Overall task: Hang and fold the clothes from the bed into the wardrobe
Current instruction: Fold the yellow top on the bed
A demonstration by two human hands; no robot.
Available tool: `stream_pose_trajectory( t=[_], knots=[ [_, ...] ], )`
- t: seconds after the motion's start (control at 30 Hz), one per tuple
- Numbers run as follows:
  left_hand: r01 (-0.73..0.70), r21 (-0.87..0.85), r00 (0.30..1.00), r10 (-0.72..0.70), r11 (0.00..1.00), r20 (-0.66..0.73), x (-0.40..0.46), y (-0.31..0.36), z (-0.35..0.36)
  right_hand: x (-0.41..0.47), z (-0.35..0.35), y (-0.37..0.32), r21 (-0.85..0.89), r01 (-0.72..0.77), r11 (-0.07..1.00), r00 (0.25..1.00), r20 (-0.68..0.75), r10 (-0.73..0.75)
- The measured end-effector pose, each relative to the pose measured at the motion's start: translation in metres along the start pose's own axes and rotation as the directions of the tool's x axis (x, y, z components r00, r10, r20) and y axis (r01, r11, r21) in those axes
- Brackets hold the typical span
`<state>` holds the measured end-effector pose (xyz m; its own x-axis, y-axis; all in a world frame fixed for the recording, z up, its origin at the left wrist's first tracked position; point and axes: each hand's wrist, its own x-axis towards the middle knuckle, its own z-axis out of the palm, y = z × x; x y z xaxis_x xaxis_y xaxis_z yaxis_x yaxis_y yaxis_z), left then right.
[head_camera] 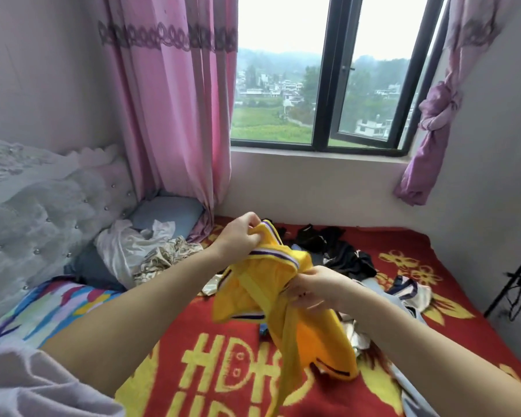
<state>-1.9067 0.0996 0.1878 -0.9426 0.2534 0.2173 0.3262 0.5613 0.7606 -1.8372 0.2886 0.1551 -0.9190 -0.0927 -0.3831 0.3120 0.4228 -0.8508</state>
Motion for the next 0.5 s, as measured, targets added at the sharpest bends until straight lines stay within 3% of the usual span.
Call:
stream_pose_trajectory(
  t=[0.07,0.13,0.23,0.3,0.4,0.5],
  knots=[
    [-0.198,0.081,0.979,0.192,0.977,0.072,-0.006,0.006,0.006,0.0,-0.011,-0.002,-0.343,0.186,0.921,0.946,-0.191,-0.262],
    [-0.291,-0.054,0.942,0.296,0.955,0.159,-0.013,0.017,0.015,-0.008,-0.021,-0.016,-0.399,0.363,0.842,0.804,-0.323,-0.499],
    [-0.273,-0.229,0.939,0.311,0.934,0.146,-0.013,0.032,0.027,-0.02,-0.025,-0.036,-0.327,0.526,0.785,0.821,-0.045,-0.569],
    [-0.175,-0.268,0.962,0.223,0.947,0.159,-0.009,0.039,0.03,-0.017,-0.026,-0.036,-0.363,0.527,0.768,0.814,-0.043,-0.579],
    [-0.021,-0.318,0.945,0.123,0.948,0.303,-0.011,0.042,0.033,-0.011,-0.028,-0.031,-0.541,0.409,0.735,0.773,-0.223,-0.594],
    [-0.064,-0.259,0.945,0.142,0.964,0.294,-0.016,0.039,0.038,-0.008,-0.032,-0.028,-0.602,0.377,0.704,0.711,-0.299,-0.636]
  ],
)
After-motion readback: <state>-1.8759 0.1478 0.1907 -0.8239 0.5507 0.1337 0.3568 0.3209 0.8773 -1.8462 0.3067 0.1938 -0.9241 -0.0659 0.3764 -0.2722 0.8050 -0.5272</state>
